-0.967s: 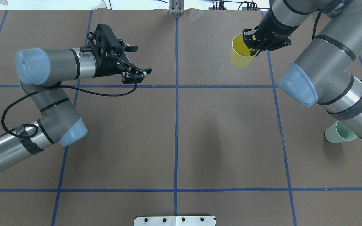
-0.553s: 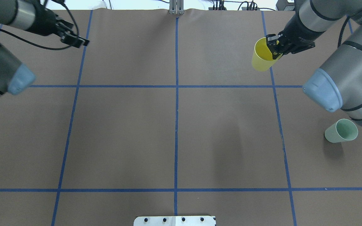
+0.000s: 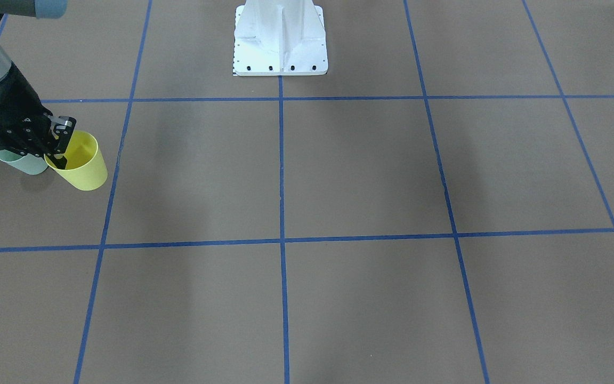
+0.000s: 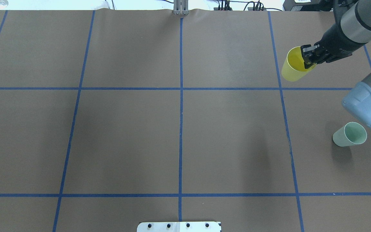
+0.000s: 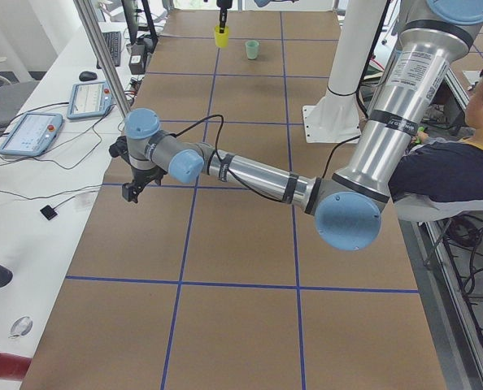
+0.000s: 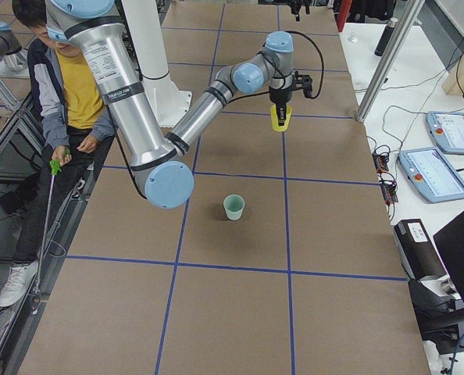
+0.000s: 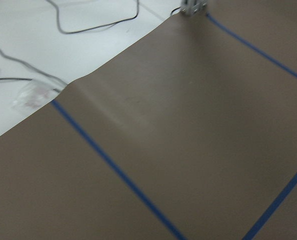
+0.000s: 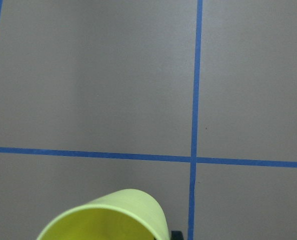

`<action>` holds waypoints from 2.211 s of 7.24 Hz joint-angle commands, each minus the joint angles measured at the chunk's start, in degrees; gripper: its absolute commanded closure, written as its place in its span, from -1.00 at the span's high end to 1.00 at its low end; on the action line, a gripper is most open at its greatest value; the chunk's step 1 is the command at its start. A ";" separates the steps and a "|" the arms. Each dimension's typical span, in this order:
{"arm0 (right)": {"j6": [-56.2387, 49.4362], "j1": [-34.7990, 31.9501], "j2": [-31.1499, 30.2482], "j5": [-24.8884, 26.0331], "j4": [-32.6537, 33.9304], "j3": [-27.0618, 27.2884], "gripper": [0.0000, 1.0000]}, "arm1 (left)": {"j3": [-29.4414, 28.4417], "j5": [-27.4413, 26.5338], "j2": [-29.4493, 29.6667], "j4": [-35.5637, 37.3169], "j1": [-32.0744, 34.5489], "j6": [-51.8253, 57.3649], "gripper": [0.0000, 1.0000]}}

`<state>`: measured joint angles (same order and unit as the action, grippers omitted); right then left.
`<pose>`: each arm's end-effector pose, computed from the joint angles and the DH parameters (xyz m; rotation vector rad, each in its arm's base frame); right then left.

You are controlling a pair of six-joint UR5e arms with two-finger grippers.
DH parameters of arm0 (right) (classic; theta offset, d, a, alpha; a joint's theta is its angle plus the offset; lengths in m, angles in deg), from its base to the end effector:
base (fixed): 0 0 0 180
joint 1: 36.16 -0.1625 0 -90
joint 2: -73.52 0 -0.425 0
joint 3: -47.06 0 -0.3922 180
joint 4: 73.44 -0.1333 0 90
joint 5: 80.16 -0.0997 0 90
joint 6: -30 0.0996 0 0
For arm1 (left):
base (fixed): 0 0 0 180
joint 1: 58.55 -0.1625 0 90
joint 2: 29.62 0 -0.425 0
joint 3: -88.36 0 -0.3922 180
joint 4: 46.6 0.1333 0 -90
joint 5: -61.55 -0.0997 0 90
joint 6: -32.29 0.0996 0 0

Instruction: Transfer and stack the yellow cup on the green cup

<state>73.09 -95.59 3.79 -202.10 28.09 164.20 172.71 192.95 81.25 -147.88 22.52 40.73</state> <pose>-0.2067 -0.5085 0.2825 0.1647 -0.7958 0.0319 0.0347 -0.6550 0.4790 0.4425 0.7170 0.4522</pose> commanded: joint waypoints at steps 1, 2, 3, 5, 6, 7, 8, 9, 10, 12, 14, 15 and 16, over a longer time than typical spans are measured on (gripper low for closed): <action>-2.98 -2.26 -5.04 -3.56 -0.02 4.30 -1.00 | -1.02 -4.89 -7.20 6.27 3.74 1.50 1.00; -3.97 -2.79 -7.07 -3.66 -0.02 5.63 -1.00 | -1.90 -5.71 -7.95 8.27 5.75 1.66 1.00; -6.24 -3.41 -8.91 -3.66 -0.02 6.08 -1.00 | -2.35 -6.24 -11.52 8.47 6.46 1.40 1.00; -9.67 -3.59 -16.19 -3.58 -1.59 7.57 -1.00 | -2.70 -4.50 -14.27 9.26 6.73 1.40 1.00; -11.69 -3.50 -23.28 -3.75 -10.48 6.88 -1.00 | -2.27 -1.44 -15.50 8.82 6.65 1.49 1.00; -11.71 -3.50 -28.39 -6.80 -20.49 4.18 -1.00 | -2.26 1.46 -16.29 8.38 6.64 1.49 1.00; -11.88 -3.50 -30.88 -7.87 -27.37 0.15 -1.00 | -2.17 1.75 -16.30 8.38 6.64 1.49 1.00; -11.63 -3.41 -30.82 -7.97 -32.84 -4.85 -1.00 | -2.17 1.66 -16.22 8.38 6.64 1.49 1.00; -11.45 -3.50 -30.73 -8.14 -33.93 -6.12 -1.00 | -2.09 1.40 -16.13 8.29 6.56 1.49 1.00; -11.10 -3.94 -30.90 -8.15 -32.72 -5.61 -1.00 | -2.17 1.57 -16.13 8.38 6.56 1.49 1.00; -11.36 -4.72 -32.74 -8.14 -32.54 -5.34 -1.00 | -2.17 1.66 -16.13 8.38 6.56 1.49 1.00; -11.88 -5.43 -33.62 -8.58 -32.97 -5.34 -1.00 | -2.17 1.66 -16.13 8.29 6.56 1.58 1.00; -11.80 -5.52 -34.33 -9.02 -33.24 -4.65 -1.00 | -2.17 1.75 -16.13 8.29 6.56 1.58 1.00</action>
<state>61.43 -100.71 -29.52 -210.62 -4.80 159.00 170.54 194.63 65.13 -139.56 29.08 42.27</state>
